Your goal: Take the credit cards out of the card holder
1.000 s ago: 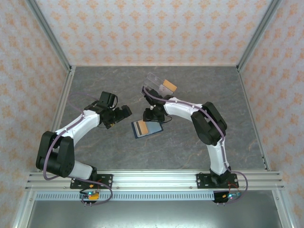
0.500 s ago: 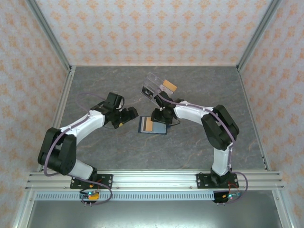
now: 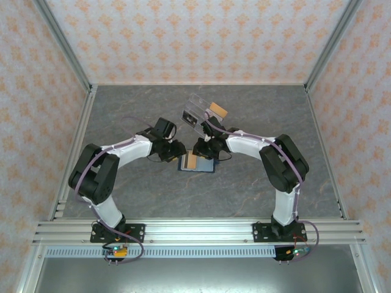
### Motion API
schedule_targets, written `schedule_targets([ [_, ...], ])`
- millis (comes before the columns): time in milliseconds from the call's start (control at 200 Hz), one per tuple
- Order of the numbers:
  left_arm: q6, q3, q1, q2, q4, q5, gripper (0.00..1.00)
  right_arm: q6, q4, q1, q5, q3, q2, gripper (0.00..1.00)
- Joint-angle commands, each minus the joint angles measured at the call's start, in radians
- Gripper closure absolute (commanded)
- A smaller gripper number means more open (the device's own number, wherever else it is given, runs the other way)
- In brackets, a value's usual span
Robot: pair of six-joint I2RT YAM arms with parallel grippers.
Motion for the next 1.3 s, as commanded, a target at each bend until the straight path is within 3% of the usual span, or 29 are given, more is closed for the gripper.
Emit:
schedule_targets([
  [0,-0.008,0.038,-0.010,0.025,0.025,0.010,0.68,0.011,0.015,-0.007,0.010,-0.014,0.013,0.75],
  [505,-0.075,-0.003,-0.012,0.074,0.101,0.038,0.84,0.008,0.028,-0.007,0.006,-0.016,0.029,0.79],
  [1296,-0.080,-0.052,-0.015,0.106,0.103,0.052,0.96,0.029,0.096,-0.013,-0.067,-0.035,0.067,0.84],
])
